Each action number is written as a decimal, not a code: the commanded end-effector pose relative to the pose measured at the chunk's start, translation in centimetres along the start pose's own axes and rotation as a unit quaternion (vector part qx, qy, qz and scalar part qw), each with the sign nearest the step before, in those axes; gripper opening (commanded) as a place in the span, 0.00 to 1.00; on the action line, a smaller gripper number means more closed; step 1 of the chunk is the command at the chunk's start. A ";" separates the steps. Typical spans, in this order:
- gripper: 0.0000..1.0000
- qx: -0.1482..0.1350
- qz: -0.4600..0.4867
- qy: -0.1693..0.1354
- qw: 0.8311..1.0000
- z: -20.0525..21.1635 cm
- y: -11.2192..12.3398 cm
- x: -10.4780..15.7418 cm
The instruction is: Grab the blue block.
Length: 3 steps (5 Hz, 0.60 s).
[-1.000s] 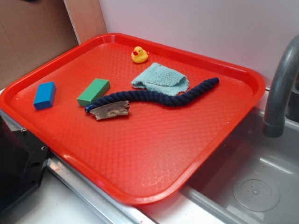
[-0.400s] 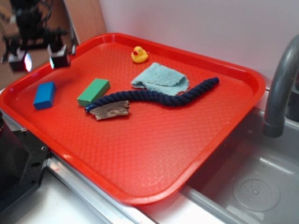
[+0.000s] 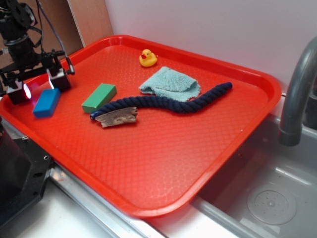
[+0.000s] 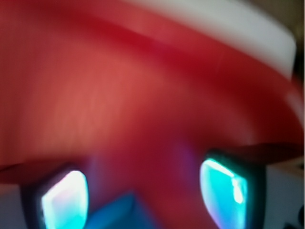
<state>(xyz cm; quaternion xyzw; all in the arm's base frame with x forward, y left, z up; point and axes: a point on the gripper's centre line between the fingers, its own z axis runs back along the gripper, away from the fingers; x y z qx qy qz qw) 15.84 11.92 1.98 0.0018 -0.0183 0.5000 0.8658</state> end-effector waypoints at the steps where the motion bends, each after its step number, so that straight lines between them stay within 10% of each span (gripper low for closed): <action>1: 1.00 -0.051 -0.107 -0.086 0.989 5.6 -1.0 -3.3; 3: 1.00 -0.004 -0.279 -0.049 0.959 4.9 2.9 -2.7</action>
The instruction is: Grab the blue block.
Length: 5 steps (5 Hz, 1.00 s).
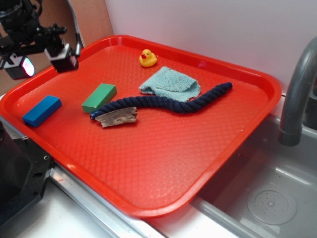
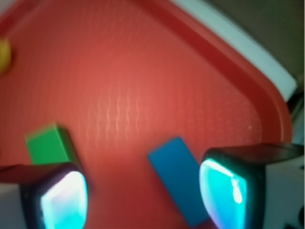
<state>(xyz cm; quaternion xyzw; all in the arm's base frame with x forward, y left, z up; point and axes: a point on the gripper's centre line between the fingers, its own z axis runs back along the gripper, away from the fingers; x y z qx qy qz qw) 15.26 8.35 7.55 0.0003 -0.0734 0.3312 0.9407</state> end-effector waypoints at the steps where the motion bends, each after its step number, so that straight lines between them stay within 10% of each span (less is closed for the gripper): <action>1: 1.00 0.011 -0.154 0.001 0.988 -1.4 3.5 -1.5; 3: 1.00 0.006 -0.201 0.017 0.979 -5.2 2.4 -2.1; 5: 1.00 0.059 -0.197 0.041 0.978 -7.1 4.5 -1.9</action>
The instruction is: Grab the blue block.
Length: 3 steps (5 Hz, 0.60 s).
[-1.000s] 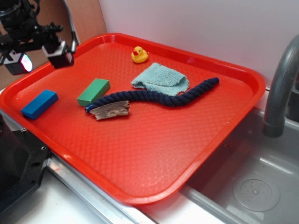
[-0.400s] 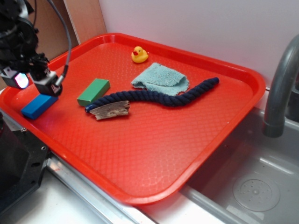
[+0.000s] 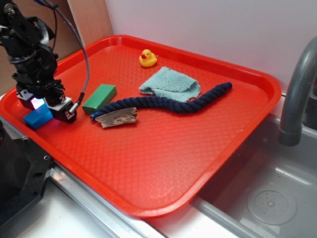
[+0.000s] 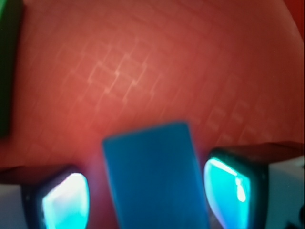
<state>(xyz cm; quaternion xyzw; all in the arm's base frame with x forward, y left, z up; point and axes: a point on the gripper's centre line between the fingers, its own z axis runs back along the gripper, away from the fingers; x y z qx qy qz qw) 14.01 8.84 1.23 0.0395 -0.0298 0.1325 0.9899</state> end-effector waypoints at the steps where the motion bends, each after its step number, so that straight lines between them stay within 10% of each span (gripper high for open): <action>1: 0.00 0.046 0.012 0.013 0.999 -1.4 2.5 -1.5; 2: 0.00 0.038 0.010 -0.037 0.999 1.9 1.5 -0.5; 3: 0.00 -0.027 0.010 -0.095 0.995 6.7 0.4 0.9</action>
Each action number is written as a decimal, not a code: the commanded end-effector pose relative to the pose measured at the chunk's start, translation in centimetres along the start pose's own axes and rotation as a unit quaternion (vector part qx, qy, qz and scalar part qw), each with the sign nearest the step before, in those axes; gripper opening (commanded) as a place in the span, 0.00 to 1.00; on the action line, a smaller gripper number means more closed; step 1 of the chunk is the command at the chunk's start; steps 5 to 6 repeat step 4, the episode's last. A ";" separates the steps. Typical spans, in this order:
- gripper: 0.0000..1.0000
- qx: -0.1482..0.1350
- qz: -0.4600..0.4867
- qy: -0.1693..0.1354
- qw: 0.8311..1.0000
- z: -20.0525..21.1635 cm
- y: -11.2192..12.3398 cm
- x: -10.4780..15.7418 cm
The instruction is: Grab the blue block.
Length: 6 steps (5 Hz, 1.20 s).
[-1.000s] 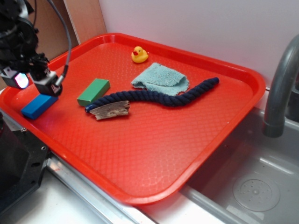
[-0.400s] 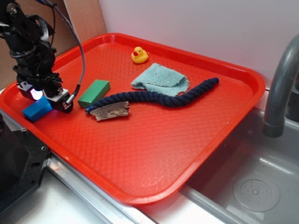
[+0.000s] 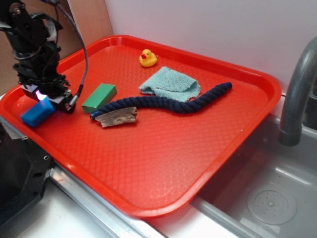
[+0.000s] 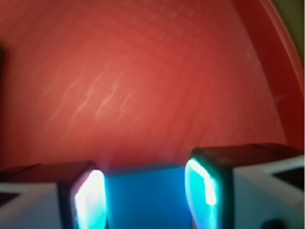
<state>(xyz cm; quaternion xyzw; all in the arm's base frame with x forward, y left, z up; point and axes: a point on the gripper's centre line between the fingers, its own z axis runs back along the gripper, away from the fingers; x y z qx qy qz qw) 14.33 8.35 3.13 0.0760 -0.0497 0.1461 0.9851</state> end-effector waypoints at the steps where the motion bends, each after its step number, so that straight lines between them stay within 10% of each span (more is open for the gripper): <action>1: 0.00 -0.082 -0.005 -0.102 0.991 9.2 -0.2 1.6; 3: 0.00 -0.060 0.019 -0.065 0.996 15.9 -6.9 3.3; 6: 0.00 -0.050 -0.001 -0.096 0.994 16.1 -7.1 3.1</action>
